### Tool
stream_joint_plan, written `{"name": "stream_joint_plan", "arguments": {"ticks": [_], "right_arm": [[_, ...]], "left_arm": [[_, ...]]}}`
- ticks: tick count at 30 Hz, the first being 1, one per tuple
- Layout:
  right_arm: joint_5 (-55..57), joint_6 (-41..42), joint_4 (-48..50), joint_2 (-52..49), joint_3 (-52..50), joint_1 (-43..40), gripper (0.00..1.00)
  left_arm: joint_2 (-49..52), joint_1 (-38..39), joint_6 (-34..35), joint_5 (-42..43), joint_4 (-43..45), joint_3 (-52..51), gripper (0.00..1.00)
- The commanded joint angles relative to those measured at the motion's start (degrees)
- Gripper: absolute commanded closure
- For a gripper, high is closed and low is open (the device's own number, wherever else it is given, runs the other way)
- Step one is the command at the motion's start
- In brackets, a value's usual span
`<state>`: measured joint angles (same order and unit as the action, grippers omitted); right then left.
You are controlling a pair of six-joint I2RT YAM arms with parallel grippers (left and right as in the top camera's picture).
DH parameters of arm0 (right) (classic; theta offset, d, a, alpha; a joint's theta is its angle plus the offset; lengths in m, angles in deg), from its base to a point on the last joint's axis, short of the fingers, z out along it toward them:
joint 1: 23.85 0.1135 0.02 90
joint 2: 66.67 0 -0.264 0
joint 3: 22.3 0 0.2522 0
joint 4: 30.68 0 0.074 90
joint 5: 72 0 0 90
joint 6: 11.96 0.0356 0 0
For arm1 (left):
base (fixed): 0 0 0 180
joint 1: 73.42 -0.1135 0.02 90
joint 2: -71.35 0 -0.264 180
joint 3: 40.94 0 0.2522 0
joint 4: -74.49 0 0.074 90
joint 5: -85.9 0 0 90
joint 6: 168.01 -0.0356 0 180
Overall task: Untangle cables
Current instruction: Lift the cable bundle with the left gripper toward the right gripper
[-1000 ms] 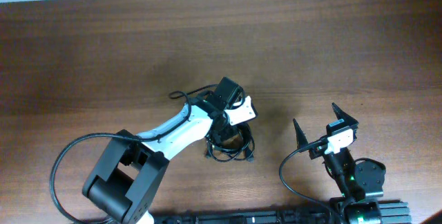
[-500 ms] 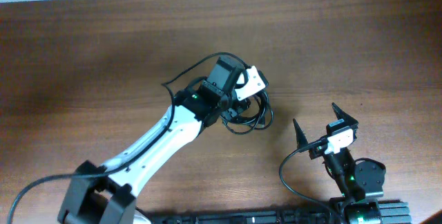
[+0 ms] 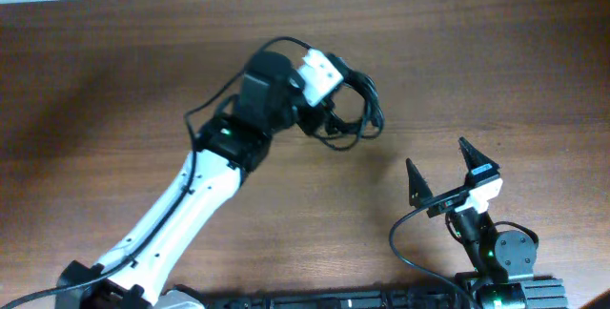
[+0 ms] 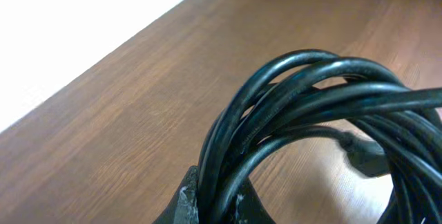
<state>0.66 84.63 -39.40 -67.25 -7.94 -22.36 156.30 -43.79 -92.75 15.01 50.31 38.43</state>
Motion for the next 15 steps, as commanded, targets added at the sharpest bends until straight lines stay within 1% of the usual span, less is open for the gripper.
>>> {"name": "stream_joint_plan", "arguments": {"ticks": [1,3,6,8,10,13,15], "right_arm": [[-2.21,12.98,0.04,0.33,2.86,0.00,0.01],[-3.28,13.49,-4.39,-0.55,7.30,0.00,0.01],[-3.21,13.42,-14.10,-3.28,15.06,-0.02,0.01],[-3.23,13.42,-18.69,-6.86,20.52,0.00,0.01],[-3.98,13.40,-22.93,-12.81,27.19,0.00,0.01],[-8.87,13.40,-28.04,-22.56,35.89,0.00,0.01],[-14.45,13.40,-30.34,-30.14,41.38,0.00,0.01]], "left_arm": [[-1.73,-5.14,8.07,14.56,2.01,1.31,1.00],[-1.73,-6.12,8.07,17.11,1.64,1.31,1.00],[-1.73,-6.12,8.04,17.16,1.60,1.31,1.00],[-1.73,-6.12,8.02,17.14,1.40,1.31,1.00],[-1.73,-6.12,7.02,17.14,1.40,1.31,1.00],[-1.73,-6.10,-0.15,17.18,0.68,1.31,1.00],[-1.73,-6.05,-5.77,17.22,0.31,1.31,1.00]]}}
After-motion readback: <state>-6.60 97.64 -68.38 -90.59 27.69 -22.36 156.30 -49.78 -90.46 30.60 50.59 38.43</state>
